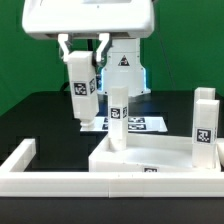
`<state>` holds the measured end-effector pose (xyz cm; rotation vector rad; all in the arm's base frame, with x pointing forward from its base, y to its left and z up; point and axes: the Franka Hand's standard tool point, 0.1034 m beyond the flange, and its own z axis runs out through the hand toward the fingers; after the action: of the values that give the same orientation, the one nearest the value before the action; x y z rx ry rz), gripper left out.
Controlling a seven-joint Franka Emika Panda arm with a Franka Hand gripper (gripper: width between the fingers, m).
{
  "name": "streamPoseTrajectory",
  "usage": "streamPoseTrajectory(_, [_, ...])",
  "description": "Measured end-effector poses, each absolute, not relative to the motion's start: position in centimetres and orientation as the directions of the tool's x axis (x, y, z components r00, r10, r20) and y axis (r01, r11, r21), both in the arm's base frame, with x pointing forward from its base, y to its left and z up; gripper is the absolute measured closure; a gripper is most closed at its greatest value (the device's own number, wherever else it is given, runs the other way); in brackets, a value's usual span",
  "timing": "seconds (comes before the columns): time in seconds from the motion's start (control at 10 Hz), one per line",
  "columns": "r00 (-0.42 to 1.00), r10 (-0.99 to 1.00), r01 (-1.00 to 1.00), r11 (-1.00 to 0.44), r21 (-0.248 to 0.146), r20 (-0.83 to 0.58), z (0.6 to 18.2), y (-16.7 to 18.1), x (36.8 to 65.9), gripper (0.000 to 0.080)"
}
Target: Assemble desk
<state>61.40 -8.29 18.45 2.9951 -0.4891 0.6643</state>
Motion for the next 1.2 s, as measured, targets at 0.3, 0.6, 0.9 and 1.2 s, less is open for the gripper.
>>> streamPoseTrajectory(0.3, [0.848, -0.309, -0.324, -0.945, -0.041, 0.431, 17.7, -8.3, 61.2, 0.0512])
streamPoseTrajectory(0.6, [0.798, -0.318, -0.350, -0.936, -0.036, 0.512, 16.5, -7.7, 60.8, 0.0512])
streamPoseTrajectory(0.9, [0.791, -0.339, -0.378, -0.925, -0.028, 0.509, 14.1, -7.2, 60.2, 0.0512])
streamPoseTrajectory(1.2, [0.802, -0.333, -0.367, -0.930, -0.032, 0.496, 14.0, -6.3, 60.1, 0.0512])
